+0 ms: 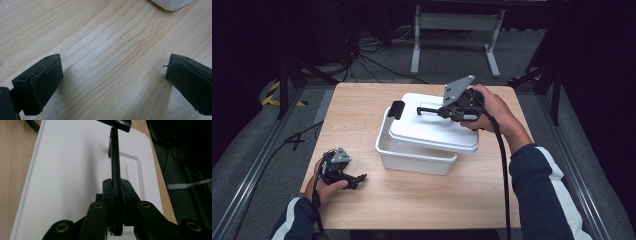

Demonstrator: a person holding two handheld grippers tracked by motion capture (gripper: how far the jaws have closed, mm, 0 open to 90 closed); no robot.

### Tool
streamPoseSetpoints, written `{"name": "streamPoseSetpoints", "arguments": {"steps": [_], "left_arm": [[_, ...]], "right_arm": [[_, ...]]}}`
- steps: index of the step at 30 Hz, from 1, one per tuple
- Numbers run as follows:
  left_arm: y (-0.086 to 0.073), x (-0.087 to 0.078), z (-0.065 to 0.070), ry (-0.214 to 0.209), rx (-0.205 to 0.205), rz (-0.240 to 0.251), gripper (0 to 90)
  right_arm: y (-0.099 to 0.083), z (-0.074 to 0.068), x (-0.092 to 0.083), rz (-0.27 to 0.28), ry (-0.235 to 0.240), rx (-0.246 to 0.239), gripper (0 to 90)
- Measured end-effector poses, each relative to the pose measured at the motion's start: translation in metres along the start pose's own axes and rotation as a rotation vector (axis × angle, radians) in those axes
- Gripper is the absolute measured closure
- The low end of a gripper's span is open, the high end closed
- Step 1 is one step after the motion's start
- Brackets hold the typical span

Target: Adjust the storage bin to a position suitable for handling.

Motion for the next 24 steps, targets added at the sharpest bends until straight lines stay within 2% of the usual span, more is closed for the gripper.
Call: {"name": "streamPoseSetpoints", "arguments": {"steps": [24], "left_arm": [[0.0,0.0,0.0,0.001,0.0,0.0,1.8]], "right_arm": [[-0.056,0.011,-0.038,0.028,-0.068,0.088,84.8]]}}
Point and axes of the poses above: each handheld gripper's, and its own axes: x roughly forward along the jaws, y roughly out of its top, z roughly to its right, the point moved 1 cm from there along x, roughly forward along the jaws, and after that the axes turned 4 degrees about x, right-handed, at the moved point
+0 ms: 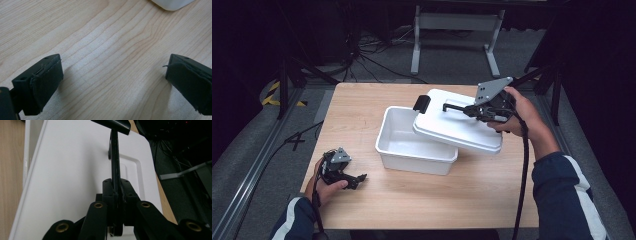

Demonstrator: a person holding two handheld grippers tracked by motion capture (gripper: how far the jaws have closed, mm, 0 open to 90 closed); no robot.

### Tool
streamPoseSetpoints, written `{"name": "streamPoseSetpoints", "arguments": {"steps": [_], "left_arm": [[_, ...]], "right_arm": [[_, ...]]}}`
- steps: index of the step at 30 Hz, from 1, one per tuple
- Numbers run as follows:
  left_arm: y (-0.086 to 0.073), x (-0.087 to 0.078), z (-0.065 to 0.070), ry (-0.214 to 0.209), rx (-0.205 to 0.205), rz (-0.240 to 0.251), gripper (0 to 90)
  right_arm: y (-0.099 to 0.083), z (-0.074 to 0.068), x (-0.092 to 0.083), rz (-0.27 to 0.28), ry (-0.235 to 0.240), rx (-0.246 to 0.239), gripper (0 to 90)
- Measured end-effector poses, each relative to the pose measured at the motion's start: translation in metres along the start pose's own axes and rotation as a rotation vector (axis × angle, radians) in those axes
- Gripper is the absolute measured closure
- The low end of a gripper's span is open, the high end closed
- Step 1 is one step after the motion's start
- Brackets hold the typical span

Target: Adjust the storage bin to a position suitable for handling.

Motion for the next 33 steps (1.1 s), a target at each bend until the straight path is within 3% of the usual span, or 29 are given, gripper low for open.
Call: {"name": "streamPoseSetpoints", "arguments": {"steps": [19,33], "left_arm": [[0.0,0.0,0.0,0.001,-0.002,-0.003,1.8],[0.0,0.0,0.001,-0.001,-0.004,-0.004,1.8]], "right_arm": [[-0.052,0.016,-0.032,-0.021,-0.079,0.09,84.8],[-0.09,0.027,-0.047,-0.03,-0.13,0.16,84.8]]}}
Point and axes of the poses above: each handheld gripper's, and its own axes: x roughly forward along the jaws, y roughly out of its top, z roughly to its right, the point moved 1 cm from there along x, roughly forward along the jaws, and after that the axes turned 4 degrees about x, right-handed, at the moved point
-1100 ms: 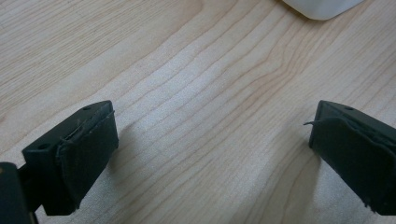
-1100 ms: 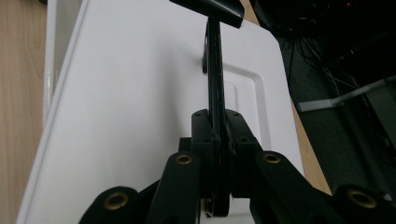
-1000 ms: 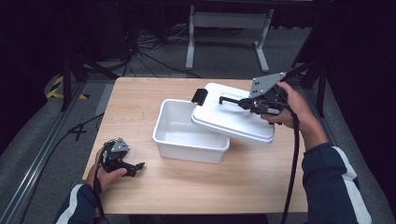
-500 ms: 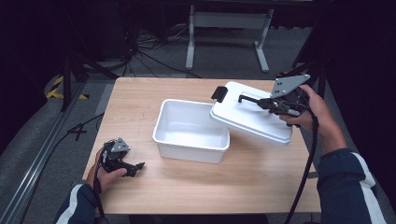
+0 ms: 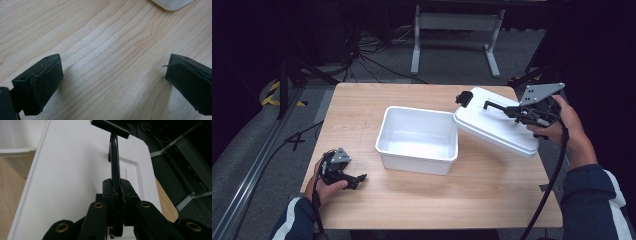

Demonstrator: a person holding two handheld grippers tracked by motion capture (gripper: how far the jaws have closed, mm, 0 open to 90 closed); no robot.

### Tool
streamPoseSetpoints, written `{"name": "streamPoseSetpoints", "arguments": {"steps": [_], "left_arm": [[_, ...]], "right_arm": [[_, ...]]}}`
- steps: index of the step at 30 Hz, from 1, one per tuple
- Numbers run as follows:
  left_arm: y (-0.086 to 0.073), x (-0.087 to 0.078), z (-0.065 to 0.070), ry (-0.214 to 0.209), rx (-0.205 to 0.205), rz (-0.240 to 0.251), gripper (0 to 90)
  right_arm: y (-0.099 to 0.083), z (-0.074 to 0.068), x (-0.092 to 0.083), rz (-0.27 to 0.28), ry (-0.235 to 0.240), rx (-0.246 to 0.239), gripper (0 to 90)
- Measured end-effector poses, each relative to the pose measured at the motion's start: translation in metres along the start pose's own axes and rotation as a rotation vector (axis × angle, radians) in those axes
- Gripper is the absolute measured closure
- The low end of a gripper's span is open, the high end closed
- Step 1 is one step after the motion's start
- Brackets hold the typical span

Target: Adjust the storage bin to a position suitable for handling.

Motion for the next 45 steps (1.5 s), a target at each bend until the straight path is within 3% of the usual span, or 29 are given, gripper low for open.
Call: {"name": "streamPoseSetpoints", "arguments": {"steps": [8,14,45], "left_arm": [[0.0,0.0,0.0,0.001,-0.002,-0.001,1.8],[0.0,0.0,0.0,0.0,-0.003,0.001,1.7],[0.0,0.0,0.0,0.0,-0.003,0.0,1.7]], "right_arm": [[-0.019,0.008,-0.003,-0.009,-0.031,0.042,84.8],[-0.03,0.009,0.006,-0.053,-0.036,0.057,84.8],[-0.065,-0.002,0.083,-0.141,0.055,0.113,84.8]]}}
Point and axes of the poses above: each handheld gripper's, and its own axes: x roughly forward along the jaws, y roughly out of its top, z roughly to its right, the point moved 1 cm from there along x, roughly forward along the jaws, and after that the axes turned 4 degrees about x, right-handed, at the moved point
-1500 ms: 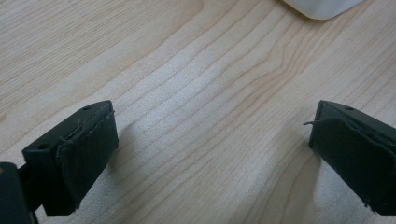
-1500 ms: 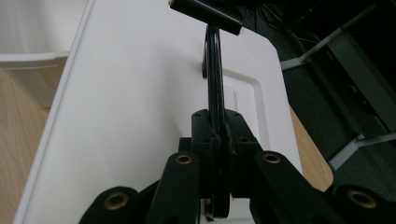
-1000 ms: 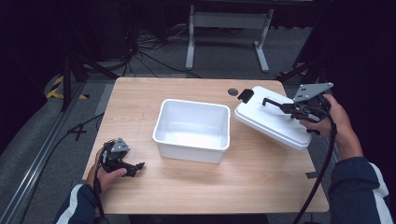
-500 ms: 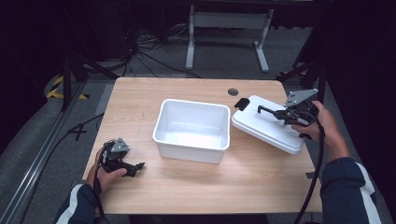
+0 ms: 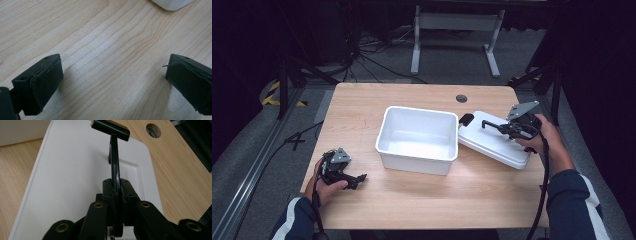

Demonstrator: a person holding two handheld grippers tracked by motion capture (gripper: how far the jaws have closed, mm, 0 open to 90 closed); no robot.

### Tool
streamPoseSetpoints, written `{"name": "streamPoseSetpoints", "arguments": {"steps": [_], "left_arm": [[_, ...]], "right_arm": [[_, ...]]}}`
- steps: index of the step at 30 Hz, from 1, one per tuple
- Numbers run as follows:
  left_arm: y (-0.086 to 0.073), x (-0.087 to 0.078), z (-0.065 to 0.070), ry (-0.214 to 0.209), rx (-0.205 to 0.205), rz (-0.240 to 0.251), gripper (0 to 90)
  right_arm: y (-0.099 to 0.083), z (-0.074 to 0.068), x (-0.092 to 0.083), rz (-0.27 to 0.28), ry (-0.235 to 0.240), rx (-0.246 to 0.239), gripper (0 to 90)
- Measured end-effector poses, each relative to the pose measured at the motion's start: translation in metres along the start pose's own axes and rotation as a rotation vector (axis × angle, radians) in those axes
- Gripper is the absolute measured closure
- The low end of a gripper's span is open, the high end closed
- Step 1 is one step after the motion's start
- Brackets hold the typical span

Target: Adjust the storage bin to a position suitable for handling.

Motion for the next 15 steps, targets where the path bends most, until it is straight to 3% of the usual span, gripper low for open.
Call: {"name": "streamPoseSetpoints", "arguments": {"steps": [15], "left_arm": [[0.0,0.0,0.0,0.001,-0.001,0.0,1.7]], "right_arm": [[-0.006,-0.003,0.029,-0.015,0.034,0.025,84.8]]}}
Point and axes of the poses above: each handheld gripper's, and its own axes: x roughly forward along the jaws, y roughly out of its top, z roughly to its right, the point moved 1 cm from there along x, roughly forward along the jaws, and after that the axes turned 4 degrees about x, right-handed, at the moved point
